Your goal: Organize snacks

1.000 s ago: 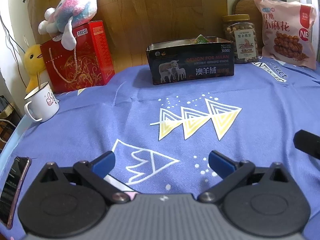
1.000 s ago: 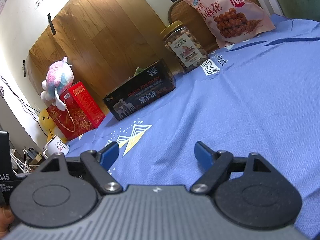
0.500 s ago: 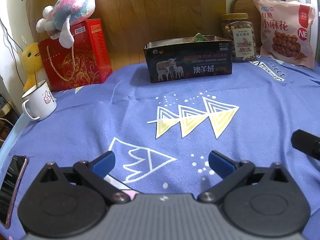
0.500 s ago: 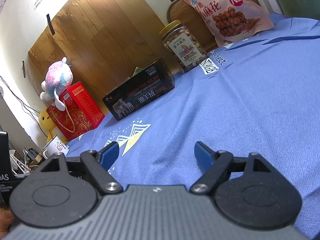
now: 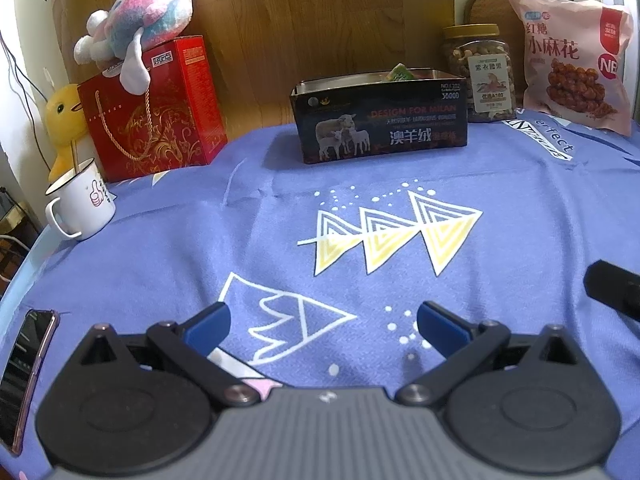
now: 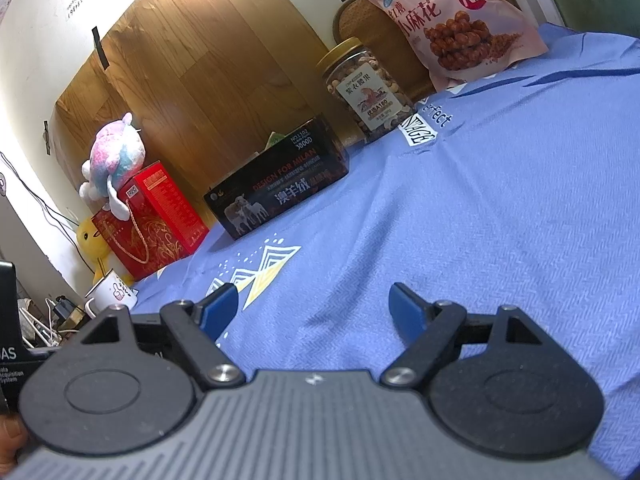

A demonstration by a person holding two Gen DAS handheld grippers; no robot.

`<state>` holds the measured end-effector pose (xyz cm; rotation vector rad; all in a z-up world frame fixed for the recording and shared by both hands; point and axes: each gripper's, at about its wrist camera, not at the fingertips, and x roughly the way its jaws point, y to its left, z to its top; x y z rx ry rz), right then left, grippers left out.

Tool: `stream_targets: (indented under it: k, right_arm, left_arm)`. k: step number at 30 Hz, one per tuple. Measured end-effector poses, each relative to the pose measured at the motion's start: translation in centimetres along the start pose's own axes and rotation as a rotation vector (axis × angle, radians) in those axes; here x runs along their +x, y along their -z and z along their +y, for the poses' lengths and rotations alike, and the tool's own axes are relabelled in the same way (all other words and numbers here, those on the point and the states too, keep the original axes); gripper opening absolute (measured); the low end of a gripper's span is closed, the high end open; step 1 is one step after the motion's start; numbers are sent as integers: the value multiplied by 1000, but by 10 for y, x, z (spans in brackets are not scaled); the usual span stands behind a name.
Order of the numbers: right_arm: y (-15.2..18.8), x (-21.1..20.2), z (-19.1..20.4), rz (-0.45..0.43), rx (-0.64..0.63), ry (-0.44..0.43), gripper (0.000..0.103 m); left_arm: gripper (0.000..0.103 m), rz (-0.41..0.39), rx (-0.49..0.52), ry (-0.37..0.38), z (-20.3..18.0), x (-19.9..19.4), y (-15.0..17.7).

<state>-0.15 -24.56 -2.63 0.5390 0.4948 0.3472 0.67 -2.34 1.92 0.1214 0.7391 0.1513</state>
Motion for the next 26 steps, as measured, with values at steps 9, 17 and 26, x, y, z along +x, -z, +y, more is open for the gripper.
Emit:
stream_targets:
  k: [9,17,26]
  right_arm:
    - [0,0,0,0,1,0,84]
    - [0,0,0,0,0,0,84]
    - [-1,0,2,-5,-6,0,84]
  left_arm:
    - [103,-8,1,-2,-1,-1,0]
    - [103,-8,-7,-6,0,-1,0]
    - [103,-36,-2,6,-1,-5,-2]
